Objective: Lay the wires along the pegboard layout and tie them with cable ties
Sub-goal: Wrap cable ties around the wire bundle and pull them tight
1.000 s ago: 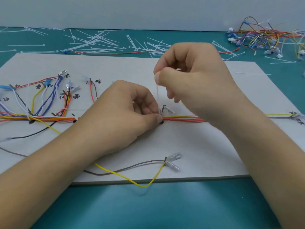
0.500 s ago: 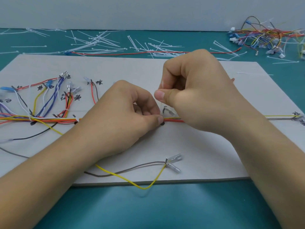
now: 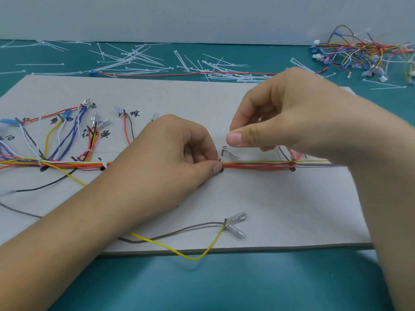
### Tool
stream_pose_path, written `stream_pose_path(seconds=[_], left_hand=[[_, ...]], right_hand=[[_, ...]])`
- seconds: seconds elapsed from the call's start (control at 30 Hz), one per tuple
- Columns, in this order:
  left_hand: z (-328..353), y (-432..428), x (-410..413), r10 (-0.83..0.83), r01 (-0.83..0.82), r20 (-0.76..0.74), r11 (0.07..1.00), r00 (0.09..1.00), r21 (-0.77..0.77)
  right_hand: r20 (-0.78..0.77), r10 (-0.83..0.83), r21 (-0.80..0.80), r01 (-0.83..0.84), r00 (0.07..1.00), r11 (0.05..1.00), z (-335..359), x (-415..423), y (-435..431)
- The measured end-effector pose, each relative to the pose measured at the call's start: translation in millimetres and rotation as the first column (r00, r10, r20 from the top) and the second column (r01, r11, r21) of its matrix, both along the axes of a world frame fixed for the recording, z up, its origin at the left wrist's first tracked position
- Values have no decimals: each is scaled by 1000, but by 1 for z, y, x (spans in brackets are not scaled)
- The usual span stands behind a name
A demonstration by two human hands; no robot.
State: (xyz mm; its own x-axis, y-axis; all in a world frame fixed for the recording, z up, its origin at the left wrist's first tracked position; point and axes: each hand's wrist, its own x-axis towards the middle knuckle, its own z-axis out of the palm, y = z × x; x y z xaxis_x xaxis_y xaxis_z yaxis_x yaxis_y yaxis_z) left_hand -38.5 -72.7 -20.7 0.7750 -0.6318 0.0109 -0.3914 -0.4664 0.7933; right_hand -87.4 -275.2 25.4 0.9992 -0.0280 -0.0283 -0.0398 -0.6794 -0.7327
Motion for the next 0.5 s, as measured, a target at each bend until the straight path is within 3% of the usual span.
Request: stream_pose_path(seconds=[0.17, 0.5], left_hand=[[-1, 1, -2, 10, -10, 28, 1000, 1000, -9], [-2, 0, -1, -24, 27, 129, 999, 991, -18]], right_hand=[[7, -135, -157, 135, 991, 978, 1, 0, -16], [-115, -39, -279, 5, 993, 960, -13, 3, 5]])
